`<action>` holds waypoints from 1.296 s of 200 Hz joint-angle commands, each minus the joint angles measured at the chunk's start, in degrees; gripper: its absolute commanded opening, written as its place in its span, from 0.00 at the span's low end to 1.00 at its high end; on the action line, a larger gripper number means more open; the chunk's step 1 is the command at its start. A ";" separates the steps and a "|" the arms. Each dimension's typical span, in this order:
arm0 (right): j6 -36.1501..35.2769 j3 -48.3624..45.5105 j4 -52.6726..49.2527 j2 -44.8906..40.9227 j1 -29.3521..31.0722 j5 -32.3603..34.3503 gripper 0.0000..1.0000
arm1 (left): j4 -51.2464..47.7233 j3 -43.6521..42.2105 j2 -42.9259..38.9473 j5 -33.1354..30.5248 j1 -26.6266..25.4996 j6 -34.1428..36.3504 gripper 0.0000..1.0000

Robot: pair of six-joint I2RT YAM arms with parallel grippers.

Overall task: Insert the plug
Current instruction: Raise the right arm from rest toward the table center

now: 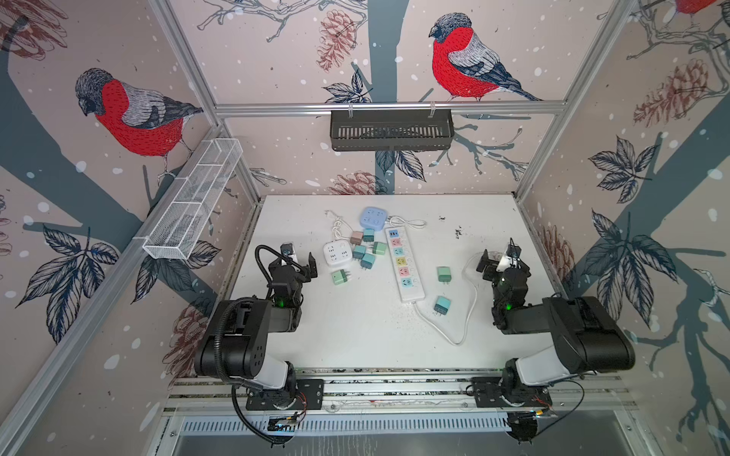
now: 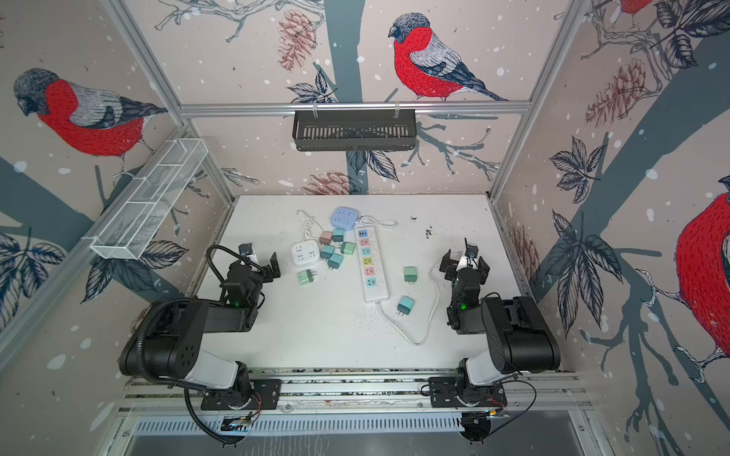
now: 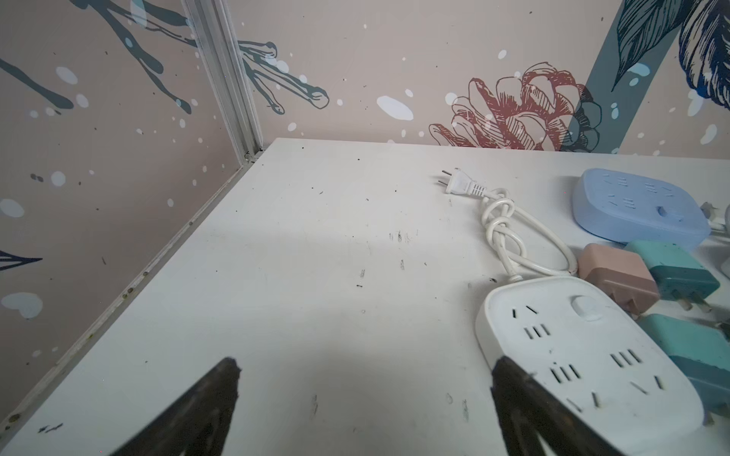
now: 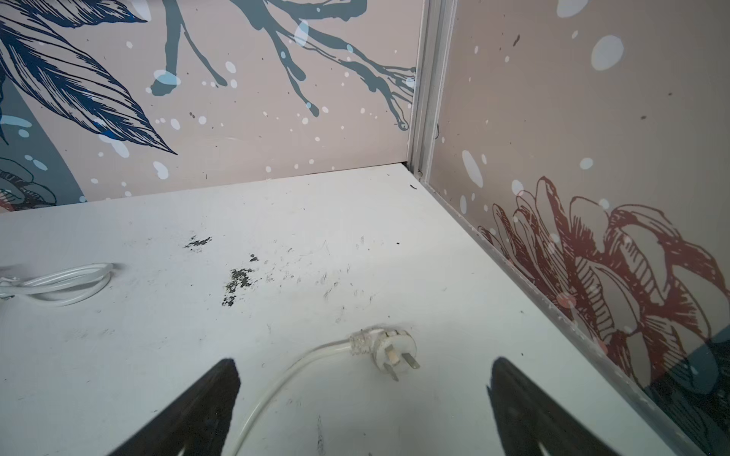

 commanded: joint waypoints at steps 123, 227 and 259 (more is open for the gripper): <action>-0.45 -0.59 1.61 -0.26 0.88 -0.01 1.00 | 2.77 -0.08 0.09 0.64 0.09 -0.02 0.99; -0.82 3.63 -13.38 -10.38 3.39 7.47 1.00 | -13.17 4.85 -7.64 0.87 -0.03 -0.37 0.99; 10.07 14.60 -36.72 -14.07 1.94 11.72 1.00 | -21.90 6.84 -13.07 -2.60 -0.10 -3.11 0.99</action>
